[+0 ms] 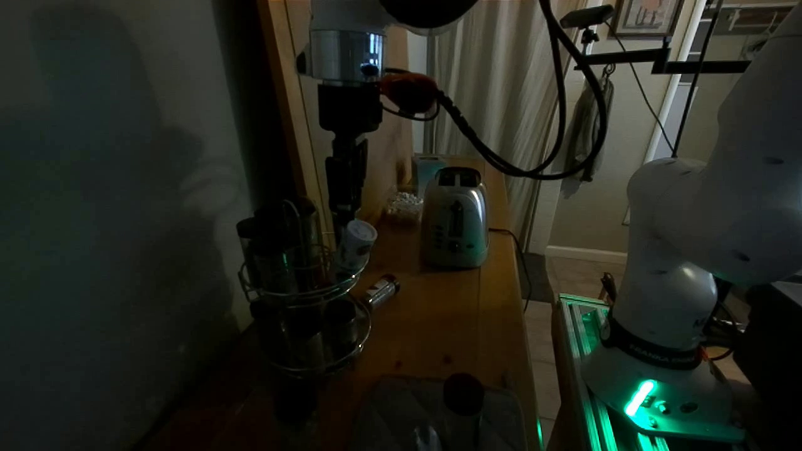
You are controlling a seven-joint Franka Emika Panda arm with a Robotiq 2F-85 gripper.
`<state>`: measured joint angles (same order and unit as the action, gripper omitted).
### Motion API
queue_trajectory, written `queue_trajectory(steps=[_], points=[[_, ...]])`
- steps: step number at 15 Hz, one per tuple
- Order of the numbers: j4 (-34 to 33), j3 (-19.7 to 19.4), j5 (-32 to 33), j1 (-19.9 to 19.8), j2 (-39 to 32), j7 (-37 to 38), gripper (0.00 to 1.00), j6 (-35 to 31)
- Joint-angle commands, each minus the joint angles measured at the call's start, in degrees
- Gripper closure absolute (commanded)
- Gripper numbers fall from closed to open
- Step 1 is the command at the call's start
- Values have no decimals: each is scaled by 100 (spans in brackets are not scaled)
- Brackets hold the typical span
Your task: Pick up the spice bottle on the left of the the white bottle and put it on the right of the white bottle on the top shelf of the circular spice rack
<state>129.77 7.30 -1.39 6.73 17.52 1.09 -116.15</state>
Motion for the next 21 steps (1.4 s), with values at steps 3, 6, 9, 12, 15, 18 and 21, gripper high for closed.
queue_trajectory(steps=[3,6,9,12,15,18,21], points=[[235,33,-164,76,115,126,76,-41],[241,66,-162,86,135,255,76,-29],[241,99,-183,73,145,531,76,27],[263,112,-154,60,139,682,26,11],[298,102,-147,50,145,744,12,-5],[322,93,-138,33,161,790,0,-7],[300,91,-80,-5,162,854,0,-33]])
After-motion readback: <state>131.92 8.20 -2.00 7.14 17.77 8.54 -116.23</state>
